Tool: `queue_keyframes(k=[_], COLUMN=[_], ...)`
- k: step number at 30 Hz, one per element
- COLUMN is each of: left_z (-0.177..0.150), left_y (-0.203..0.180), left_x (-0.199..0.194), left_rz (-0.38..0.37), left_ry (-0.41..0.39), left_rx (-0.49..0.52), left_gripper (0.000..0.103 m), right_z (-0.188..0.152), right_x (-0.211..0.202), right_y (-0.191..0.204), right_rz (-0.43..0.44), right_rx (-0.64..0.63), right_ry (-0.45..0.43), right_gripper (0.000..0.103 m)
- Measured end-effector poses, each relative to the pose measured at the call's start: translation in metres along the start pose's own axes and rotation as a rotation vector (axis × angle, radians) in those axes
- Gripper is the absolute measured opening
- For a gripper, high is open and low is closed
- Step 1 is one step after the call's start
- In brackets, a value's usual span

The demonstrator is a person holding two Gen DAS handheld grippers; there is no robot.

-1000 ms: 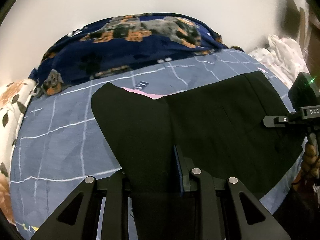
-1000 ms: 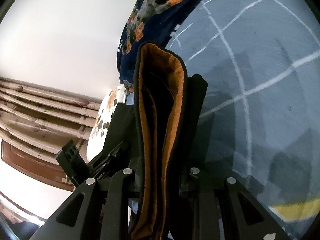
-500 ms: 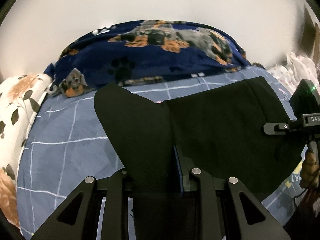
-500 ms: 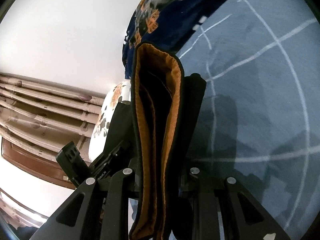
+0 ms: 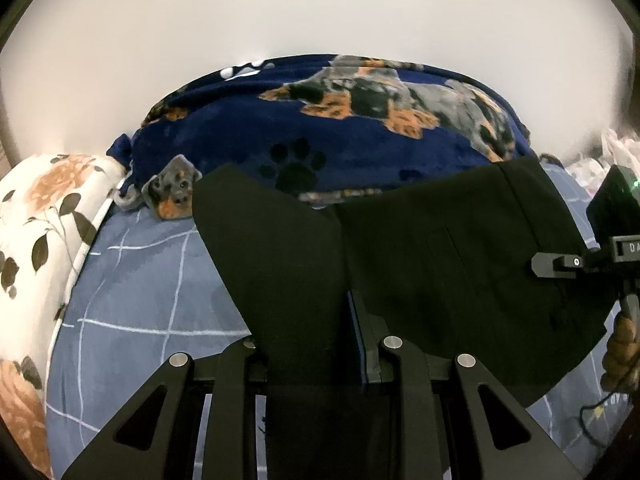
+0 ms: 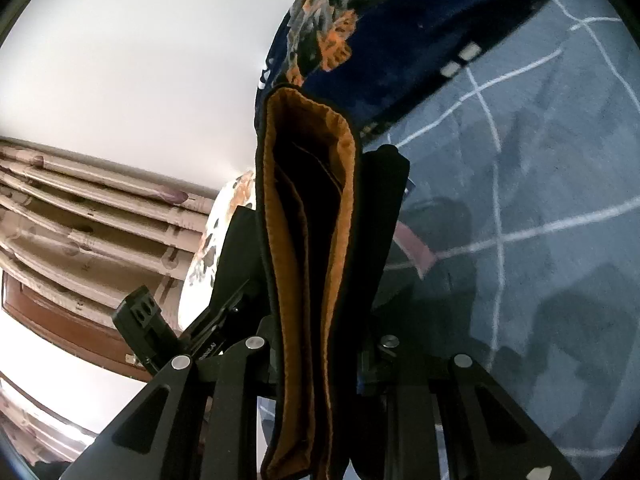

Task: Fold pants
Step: 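Lift and carry the folded trousers with both grippers toward the floral pillow, then lower the folded black trousers onto the sheet below the dog-print blanket with both grippers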

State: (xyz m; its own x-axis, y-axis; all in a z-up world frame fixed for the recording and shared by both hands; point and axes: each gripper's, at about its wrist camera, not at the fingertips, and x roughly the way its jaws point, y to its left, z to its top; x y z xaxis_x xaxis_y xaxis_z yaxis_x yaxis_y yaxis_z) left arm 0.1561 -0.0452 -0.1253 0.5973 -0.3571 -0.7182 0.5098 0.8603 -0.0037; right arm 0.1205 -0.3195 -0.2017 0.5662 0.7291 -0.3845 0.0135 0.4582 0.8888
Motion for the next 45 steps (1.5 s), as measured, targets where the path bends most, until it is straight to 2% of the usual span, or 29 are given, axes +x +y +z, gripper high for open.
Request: queue_keyframes(k=[15, 39, 45], left_z=[0.029, 0.029, 0.023], left_y=[0.019, 0.030, 0.034], left_x=[0.043, 0.082, 0.088], left_rz=[0.025, 0.034, 0.043], left_ry=[-0.010, 0.028, 0.030], left_rx=[-0.016, -0.042, -0.046], left_gripper=[0.025, 0.025, 0.025], right_z=[0.028, 0.038, 0.036], right_x=[0.016, 0.022, 0.021], right_y=[-0.011, -0.037, -0.038], right_rz=[0.013, 0.012, -0.011], right_rx=[0.020, 0.057, 0.055], right_ry=[-0.029, -0.043, -0.044], right_gripper=[0.022, 0.022, 0.022])
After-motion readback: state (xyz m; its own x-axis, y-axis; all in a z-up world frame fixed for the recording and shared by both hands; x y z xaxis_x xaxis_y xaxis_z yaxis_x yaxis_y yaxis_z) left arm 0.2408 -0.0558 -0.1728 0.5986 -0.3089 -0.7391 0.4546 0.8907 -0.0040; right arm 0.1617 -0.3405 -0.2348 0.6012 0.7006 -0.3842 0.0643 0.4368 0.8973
